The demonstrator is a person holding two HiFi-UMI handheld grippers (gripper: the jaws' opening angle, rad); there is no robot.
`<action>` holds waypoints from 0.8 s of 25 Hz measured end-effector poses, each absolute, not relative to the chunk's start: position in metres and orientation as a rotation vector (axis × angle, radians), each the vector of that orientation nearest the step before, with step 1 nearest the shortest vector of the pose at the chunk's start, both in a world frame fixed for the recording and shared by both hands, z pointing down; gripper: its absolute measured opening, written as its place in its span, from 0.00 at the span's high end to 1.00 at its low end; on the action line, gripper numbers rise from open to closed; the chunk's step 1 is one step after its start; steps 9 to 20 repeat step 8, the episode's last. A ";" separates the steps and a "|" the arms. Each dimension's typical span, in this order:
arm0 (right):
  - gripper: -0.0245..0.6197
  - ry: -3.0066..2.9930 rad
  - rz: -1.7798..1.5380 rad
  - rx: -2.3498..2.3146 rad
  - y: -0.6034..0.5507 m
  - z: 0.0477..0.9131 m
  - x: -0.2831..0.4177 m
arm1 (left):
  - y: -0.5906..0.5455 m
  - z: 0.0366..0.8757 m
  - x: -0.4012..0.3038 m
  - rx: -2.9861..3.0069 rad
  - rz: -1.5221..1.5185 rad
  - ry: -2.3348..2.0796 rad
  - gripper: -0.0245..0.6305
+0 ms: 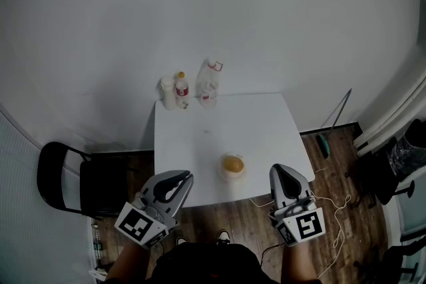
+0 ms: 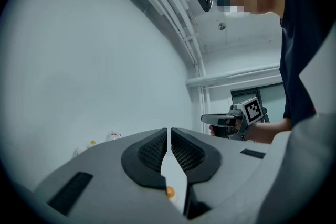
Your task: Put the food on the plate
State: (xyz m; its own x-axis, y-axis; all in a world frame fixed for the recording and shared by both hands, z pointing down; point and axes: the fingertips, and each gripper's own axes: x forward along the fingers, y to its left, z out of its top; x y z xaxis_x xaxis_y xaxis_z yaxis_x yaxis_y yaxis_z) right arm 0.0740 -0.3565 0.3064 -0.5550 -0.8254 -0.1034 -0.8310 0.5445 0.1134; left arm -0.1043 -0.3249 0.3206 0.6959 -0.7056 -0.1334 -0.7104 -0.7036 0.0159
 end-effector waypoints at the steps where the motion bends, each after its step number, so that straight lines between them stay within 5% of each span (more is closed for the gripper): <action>1: 0.93 2.730 0.232 -1.463 -0.356 0.306 0.073 | -0.325 0.319 -0.104 -2.854 0.215 1.190 0.90; 20: 0.93 2.747 0.210 -1.461 -0.359 0.313 0.076 | -0.327 0.325 -0.103 -2.878 0.186 1.213 0.90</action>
